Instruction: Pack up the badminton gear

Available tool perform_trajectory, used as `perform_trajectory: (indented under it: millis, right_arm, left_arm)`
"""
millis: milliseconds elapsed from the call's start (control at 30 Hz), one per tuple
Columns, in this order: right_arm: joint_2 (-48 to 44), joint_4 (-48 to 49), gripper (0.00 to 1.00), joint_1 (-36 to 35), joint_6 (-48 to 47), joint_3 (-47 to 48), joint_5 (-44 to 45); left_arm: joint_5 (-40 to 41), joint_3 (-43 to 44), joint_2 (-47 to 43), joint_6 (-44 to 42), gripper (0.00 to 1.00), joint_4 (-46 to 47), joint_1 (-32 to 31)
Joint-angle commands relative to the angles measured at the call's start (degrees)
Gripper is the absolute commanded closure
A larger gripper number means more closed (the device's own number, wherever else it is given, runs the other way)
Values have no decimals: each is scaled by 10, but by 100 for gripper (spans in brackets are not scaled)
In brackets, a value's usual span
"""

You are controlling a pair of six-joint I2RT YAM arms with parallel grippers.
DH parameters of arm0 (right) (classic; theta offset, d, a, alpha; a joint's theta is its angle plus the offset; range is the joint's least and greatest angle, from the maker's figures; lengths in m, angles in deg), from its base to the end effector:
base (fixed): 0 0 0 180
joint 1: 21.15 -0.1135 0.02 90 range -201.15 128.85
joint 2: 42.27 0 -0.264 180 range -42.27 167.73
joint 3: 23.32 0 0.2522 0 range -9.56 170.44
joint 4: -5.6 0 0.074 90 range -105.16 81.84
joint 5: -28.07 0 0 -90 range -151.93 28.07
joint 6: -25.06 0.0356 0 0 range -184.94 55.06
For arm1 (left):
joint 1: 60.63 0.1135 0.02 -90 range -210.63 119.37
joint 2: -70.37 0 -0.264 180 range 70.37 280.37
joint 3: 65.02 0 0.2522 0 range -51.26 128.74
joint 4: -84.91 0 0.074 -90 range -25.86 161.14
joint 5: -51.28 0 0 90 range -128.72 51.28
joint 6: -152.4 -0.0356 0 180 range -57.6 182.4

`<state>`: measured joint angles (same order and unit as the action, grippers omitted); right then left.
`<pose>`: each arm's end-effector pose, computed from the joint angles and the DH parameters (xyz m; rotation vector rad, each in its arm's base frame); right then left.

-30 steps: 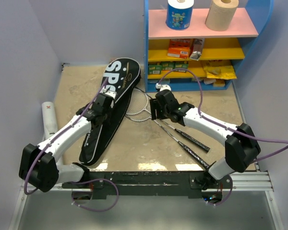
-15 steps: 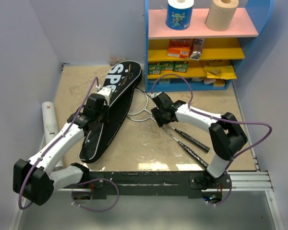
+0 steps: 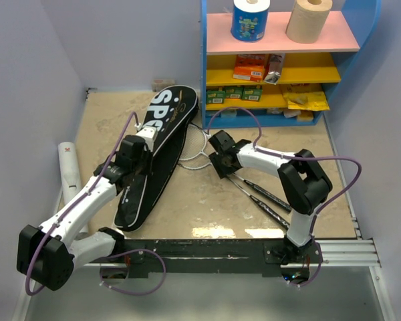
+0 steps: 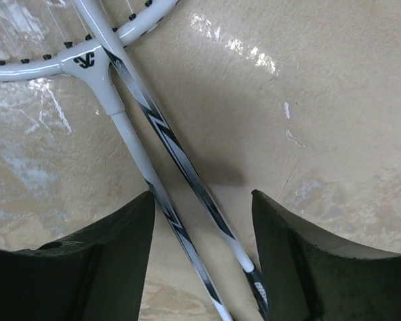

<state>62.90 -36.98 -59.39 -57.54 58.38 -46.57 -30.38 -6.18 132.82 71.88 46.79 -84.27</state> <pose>0.2920 0.2181 0.1689 -0.6323 2.5776 -0.1115 0.2138 -0.0879 0.2590 0.2082 2.2838 -0.1325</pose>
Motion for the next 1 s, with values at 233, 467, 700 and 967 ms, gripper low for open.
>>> perform_trajectory:
  millis: [233,467,700,967]
  right_arm:
    - [7,17,41,28,-18,29,-10]
    - [-14,5,41,30,-26,40,-10]
    - [-23,7,41,31,-27,47,-13]
    - [-5,15,43,36,-28,62,-12]
  left_arm:
    - [-17,-5,-13,4,100,51,3]
    - [-18,-5,-8,3,100,50,3]
    - [-20,-5,-4,2,100,51,3]
    - [-18,-6,-1,2,100,50,3]
